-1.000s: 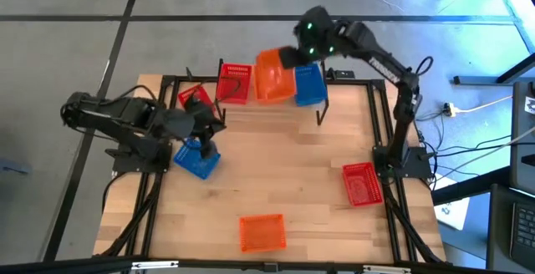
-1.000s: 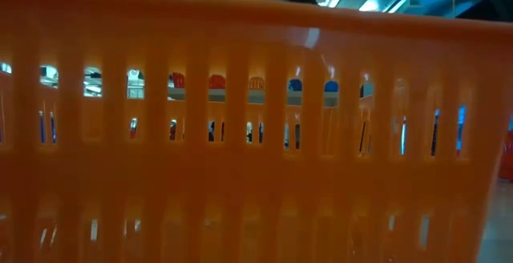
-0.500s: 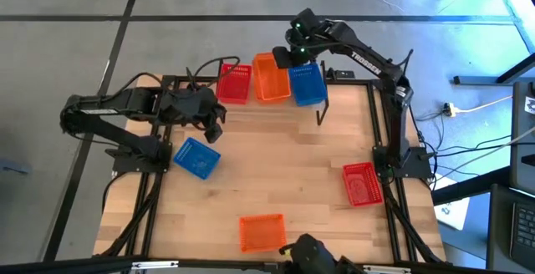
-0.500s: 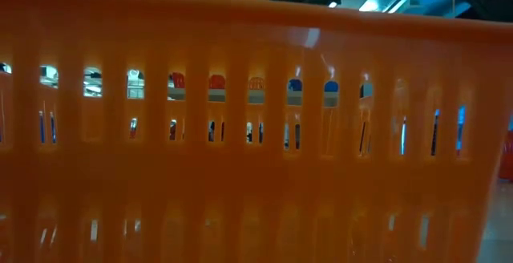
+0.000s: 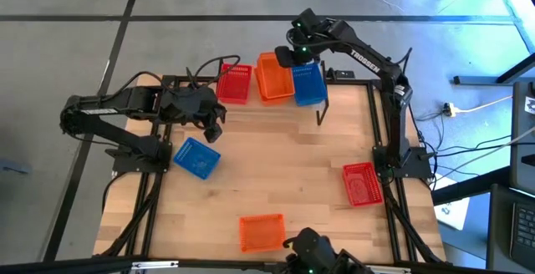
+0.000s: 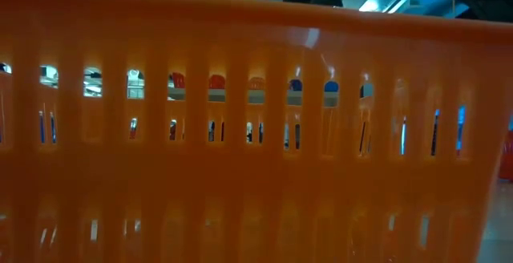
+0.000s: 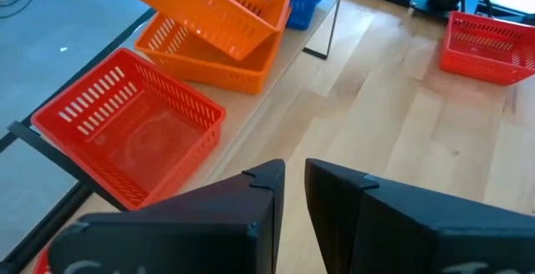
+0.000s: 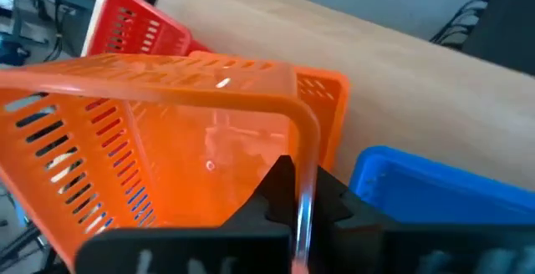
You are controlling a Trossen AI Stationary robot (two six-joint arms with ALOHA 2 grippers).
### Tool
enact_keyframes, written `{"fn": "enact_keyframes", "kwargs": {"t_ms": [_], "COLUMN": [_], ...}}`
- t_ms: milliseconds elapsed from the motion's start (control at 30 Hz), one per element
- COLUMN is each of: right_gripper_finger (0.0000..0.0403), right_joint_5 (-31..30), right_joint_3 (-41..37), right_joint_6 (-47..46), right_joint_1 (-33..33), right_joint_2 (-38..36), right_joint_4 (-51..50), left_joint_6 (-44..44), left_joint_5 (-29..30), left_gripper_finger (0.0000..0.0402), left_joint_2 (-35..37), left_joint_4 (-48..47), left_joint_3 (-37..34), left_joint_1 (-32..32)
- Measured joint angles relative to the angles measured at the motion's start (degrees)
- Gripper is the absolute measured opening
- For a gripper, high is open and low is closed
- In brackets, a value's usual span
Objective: Stack baskets on shelf by color
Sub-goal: Stack the right orange basket into the orange basket on the shelf
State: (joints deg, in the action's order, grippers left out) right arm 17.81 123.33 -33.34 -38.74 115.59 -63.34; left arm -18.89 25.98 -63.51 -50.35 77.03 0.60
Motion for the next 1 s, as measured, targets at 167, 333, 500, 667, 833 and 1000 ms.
{"fn": "enact_keyframes", "kwargs": {"t_ms": [167, 333, 500, 667, 833, 1000], "right_gripper_finger": [0.0014, 0.0026, 0.0027, 0.0028, 0.0029, 0.0029], "right_joint_5": [-0.08, 0.30, 1.70, 7.55, 1.97, 1.24], "right_joint_3": [0.00, 0.00, 0.00, 0.00, 0.00, 0.01], "right_joint_6": [1.70, 2.16, 2.07, 0.83, 0.15, 0.79], "right_joint_1": [0.00, 0.00, 0.00, 0.01, 0.00, -0.07], "right_joint_2": [0.00, 0.00, 0.00, 0.00, 0.00, 0.00], "right_joint_4": [0.82, 0.82, 0.82, 1.03, 0.77, 0.77], "left_joint_6": [0.02, 0.02, 0.02, 0.02, -0.02, -0.02], "left_joint_5": [0.00, 0.00, -0.01, -0.71, -1.71, -1.73], "left_gripper_finger": [0.0041, 0.0041, 0.0041, 0.0041, 0.0041, 0.0041], "left_joint_2": [0.00, 0.00, 0.00, 0.00, 0.00, 0.00], "left_joint_4": [0.02, 0.00, 0.00, 0.00, 0.00, -0.01], "left_joint_3": [0.00, 0.00, 0.01, 0.02, 0.02, 0.02], "left_joint_1": [0.00, 0.00, 0.00, 0.00, 0.01, 0.02]}}
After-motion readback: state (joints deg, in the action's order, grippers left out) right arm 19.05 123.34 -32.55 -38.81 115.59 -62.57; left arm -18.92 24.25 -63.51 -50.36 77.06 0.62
